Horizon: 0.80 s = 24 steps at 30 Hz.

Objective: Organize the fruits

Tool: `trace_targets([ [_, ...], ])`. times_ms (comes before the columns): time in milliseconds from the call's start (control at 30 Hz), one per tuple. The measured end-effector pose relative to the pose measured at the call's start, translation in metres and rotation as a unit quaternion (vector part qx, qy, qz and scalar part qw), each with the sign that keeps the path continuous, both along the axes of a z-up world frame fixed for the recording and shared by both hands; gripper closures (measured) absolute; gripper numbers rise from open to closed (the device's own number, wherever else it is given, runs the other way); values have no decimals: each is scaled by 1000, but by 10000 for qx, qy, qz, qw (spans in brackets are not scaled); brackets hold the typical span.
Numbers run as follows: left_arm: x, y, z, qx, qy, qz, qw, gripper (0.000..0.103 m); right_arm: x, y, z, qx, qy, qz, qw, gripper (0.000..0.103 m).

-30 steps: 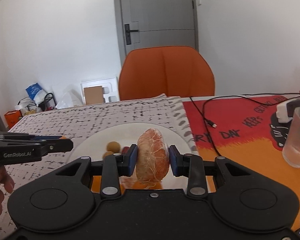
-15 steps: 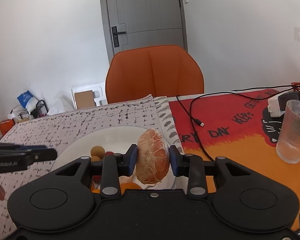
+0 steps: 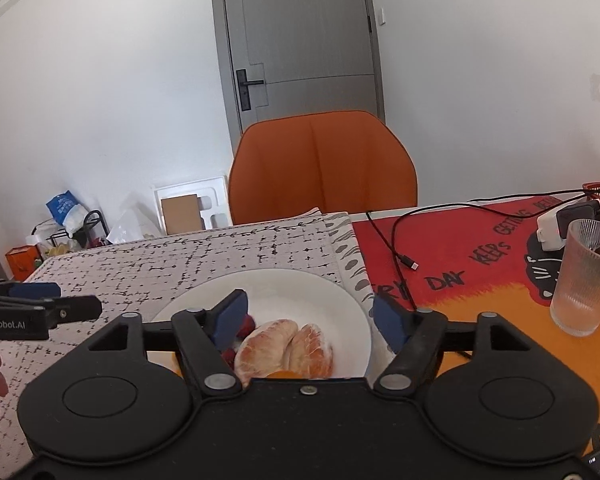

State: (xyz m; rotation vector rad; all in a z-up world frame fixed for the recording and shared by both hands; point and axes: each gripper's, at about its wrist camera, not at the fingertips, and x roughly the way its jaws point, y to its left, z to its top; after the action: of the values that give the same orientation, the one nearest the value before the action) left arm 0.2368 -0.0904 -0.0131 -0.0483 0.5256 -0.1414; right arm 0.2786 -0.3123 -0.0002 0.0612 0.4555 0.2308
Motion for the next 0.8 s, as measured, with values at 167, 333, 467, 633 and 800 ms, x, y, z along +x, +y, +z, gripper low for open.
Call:
trace_targets([
  [167,-14,5,8,-68,-50,18,10000,14,-12,1,5,38,47,66,10000,25],
  [333,-29,8,12,-46,-62,42,10000,14,-23,4,12,90,43,92,9999,19],
  [467,-41,11,17,-11,-145,65,9999,14,-34,7,19,101,10,186,9998,13],
  [633,-56,14,25,54,-232,126,9996,14,-46,11,24,202,54,281,9994,3],
  [800,-72,19,29,172,-252,318,9990,13,-59,19,28,222,114,423,9988,0],
])
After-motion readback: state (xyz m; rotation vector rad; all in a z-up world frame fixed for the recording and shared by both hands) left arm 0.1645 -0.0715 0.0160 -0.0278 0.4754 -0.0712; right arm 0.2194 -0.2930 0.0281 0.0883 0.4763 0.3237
